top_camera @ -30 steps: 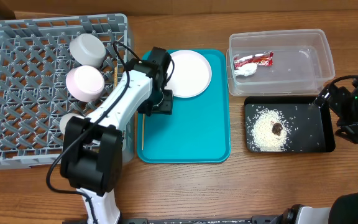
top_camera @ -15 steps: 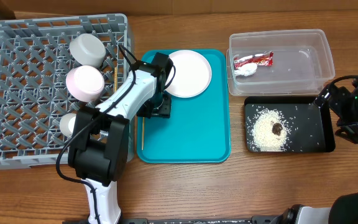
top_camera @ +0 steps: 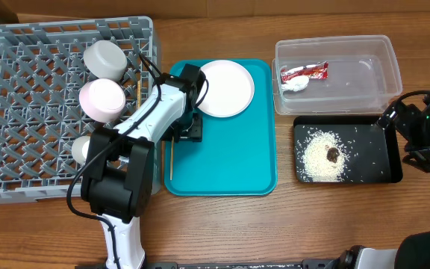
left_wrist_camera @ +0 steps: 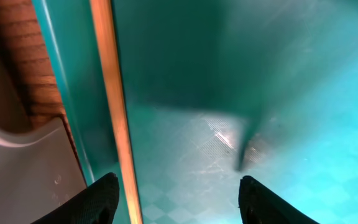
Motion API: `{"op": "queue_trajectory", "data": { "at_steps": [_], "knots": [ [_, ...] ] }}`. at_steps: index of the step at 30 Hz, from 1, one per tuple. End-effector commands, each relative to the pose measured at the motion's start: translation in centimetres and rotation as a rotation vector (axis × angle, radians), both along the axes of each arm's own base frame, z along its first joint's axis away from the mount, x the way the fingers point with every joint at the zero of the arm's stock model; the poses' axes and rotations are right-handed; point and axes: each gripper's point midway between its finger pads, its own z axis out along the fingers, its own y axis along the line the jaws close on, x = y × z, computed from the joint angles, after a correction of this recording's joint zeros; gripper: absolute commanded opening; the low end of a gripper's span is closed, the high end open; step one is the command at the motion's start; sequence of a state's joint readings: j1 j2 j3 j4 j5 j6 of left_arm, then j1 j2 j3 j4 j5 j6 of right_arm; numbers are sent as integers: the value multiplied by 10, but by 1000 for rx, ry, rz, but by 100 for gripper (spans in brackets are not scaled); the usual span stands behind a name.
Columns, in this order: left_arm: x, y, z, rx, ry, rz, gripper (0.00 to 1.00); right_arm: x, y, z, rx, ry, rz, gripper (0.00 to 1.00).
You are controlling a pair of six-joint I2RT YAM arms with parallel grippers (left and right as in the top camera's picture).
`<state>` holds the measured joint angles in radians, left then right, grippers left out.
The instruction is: Sort waste into correct bins and load items into the dishwasher
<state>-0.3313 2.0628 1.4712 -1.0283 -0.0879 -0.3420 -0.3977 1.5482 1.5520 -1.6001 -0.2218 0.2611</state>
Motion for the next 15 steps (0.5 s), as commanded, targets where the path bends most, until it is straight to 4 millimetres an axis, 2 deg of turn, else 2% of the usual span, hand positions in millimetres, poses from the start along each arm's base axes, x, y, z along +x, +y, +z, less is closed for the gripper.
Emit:
{"op": "queue_trajectory", "data": {
  "at_steps": [1, 4, 8, 15],
  "knots": [
    [-7, 10, -11, 27, 24, 34, 65, 1, 1, 7, -4, -30, 3, 100],
    [-11, 14, -18, 29, 32, 40, 67, 1, 0, 7, -4, -30, 3, 100],
    [-18, 9, -28, -9, 43, 41, 66, 1, 0, 7, -4, -30, 3, 100],
    [-21, -3, -31, -65, 58, 39, 34, 1, 1, 7, -4, -30, 3, 100]
  ]
}}
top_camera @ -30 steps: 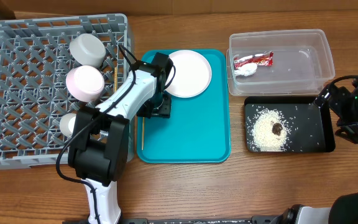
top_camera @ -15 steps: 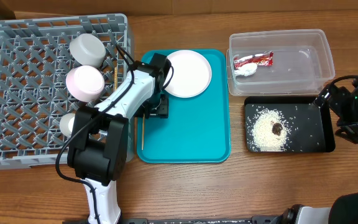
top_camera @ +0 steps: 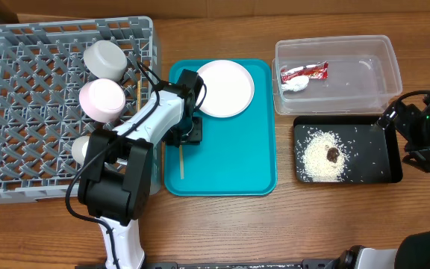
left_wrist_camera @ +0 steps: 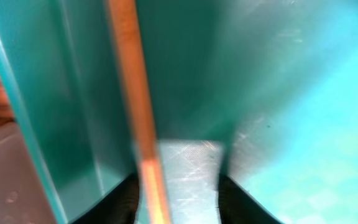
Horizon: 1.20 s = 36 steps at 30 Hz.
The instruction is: Sort waste into correct bins and load items into the dishwasher
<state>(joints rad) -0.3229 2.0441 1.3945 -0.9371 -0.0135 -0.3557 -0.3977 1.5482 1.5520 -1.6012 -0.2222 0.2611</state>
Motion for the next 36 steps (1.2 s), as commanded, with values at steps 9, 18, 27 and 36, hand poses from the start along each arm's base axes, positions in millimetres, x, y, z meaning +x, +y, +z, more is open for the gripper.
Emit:
{"op": "queue_trajectory", "data": {
  "at_steps": [9, 18, 27, 36],
  "knots": [
    [-16, -2, -13, -23, 68, 30, 6, 1, 0, 7, -5, -30, 3, 100],
    [9, -8, 58, -89, -98, 35, 4, 1, 0, 7, -5, -30, 3, 100],
    [18, 37, 133, -84, -297, 107, 4, 2, 0, 7, -5, -30, 3, 100],
    [31, 94, 151, -47, -375, 139, 4, 2, 0, 7, -5, -30, 3, 100]
  ]
}}
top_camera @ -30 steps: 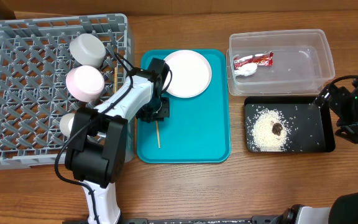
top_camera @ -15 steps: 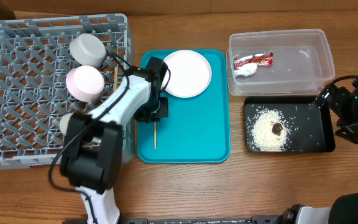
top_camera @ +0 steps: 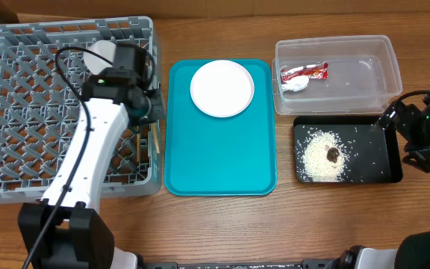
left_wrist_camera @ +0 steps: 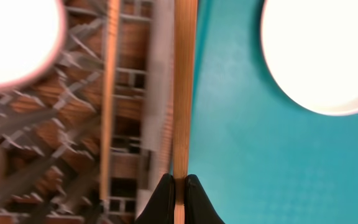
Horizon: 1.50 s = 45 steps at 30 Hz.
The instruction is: Sort waste into correct bins and load items into the dishwasher
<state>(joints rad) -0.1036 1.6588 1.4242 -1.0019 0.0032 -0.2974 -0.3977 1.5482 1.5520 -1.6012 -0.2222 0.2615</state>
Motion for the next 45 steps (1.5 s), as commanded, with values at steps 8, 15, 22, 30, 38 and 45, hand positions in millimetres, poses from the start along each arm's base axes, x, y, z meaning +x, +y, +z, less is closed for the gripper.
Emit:
{"op": "queue_trajectory", "data": {
  "at_steps": [8, 15, 22, 30, 38, 45],
  "knots": [
    [21, 44, 8, 72, -75, 30, 4, 2, 0, 7, -5, -30, 3, 100],
    [23, 42, -14, 80, -16, -24, 6, 2, 0, 7, -5, -30, 3, 100],
    [19, 34, -21, 35, 13, -40, 45, 2, 0, 7, -5, -30, 3, 100],
    [-15, 23, -13, -29, 104, -55, 37, 2, 0, 7, -5, -31, 3, 100],
    [-76, 37, -19, 28, 356, 40, 27, 1, 0, 7, -5, -30, 3, 100],
    [-101, 39, -25, 42, 457, 66, 23, 1, 1, 7, -3, -27, 3, 100]
  ]
}}
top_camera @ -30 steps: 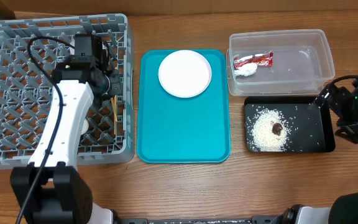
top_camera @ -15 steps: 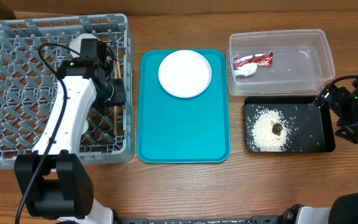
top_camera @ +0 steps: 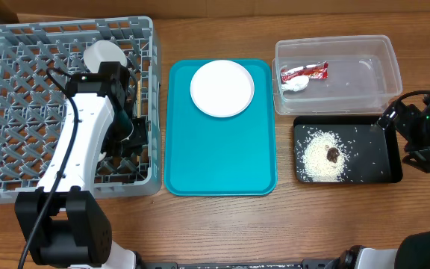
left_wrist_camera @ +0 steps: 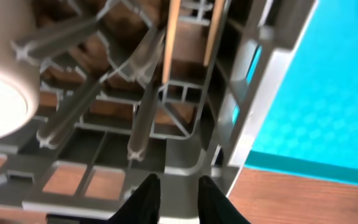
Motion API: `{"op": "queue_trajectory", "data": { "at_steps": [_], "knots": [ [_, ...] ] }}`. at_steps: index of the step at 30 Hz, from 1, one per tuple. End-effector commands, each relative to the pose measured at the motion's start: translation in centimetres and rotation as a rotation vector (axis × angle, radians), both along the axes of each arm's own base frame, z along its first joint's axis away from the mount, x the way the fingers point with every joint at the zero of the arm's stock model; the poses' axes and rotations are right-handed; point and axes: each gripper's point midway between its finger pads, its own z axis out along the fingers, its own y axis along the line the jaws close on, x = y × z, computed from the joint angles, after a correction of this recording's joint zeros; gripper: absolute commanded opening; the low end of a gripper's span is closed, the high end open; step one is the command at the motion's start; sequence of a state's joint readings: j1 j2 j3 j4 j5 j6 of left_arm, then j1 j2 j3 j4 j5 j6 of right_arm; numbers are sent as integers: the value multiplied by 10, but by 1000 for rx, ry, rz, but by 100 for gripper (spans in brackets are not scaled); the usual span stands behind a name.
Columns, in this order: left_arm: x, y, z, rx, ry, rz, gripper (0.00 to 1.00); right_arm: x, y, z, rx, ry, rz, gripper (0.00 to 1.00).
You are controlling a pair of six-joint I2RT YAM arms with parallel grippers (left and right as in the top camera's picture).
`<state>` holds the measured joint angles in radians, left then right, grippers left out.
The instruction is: Sort waste into correct bins and load items into the dishwasher
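Observation:
Two wooden chopsticks [left_wrist_camera: 171, 37] lie side by side in the grey dish rack [top_camera: 21, 90] near its right wall; in the overhead view one chopstick [top_camera: 135, 93] shows beside my arm. My left gripper [left_wrist_camera: 178, 182] hangs over the rack's front right corner, open a little, nothing between its fingers; overhead, the left gripper [top_camera: 131, 134] is inside the rack. A white plate [top_camera: 222, 88] rests on the teal tray [top_camera: 222, 157]. A white cup [top_camera: 103, 54] stands in the rack. My right gripper [top_camera: 396, 116] sits at the far right; its jaws are too dark to read.
A clear bin [top_camera: 349, 82] at the back right holds a red wrapper [top_camera: 303, 72]. In front of it a black tray [top_camera: 364, 153] carries food scraps [top_camera: 323, 155]. Another pale cup sits left of my left gripper.
My left gripper was shut on a chopstick at the rack's right edge. Now it is open and nearer the rack's front, and the chopstick lies in the rack beside the other one.
My left gripper stood open around a chopstick at the teal tray's left edge, then narrowed on it. Then it held the chopstick over the rack's right side. Now the chopstick is let go in the rack. The right arm has not moved.

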<state>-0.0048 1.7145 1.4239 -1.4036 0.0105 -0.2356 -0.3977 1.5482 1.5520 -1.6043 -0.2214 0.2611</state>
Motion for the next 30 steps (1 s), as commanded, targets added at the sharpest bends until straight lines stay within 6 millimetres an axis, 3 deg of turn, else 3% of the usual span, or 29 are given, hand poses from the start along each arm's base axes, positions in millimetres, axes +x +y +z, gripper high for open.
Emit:
{"op": "queue_trajectory", "data": {
  "at_steps": [1, 11, 30],
  "knots": [
    [-10, 3, -2, 25, 12, 30, 23, 1, 1, 7, -4, -30, 3, 100],
    [-37, 4, -43, 32, 99, 50, 21, 2, 1, 7, -4, -30, 3, 100],
    [-67, 14, -35, 93, 222, 35, 17, -1, 1, 7, 0, -22, 3, 100]
  ]
}}
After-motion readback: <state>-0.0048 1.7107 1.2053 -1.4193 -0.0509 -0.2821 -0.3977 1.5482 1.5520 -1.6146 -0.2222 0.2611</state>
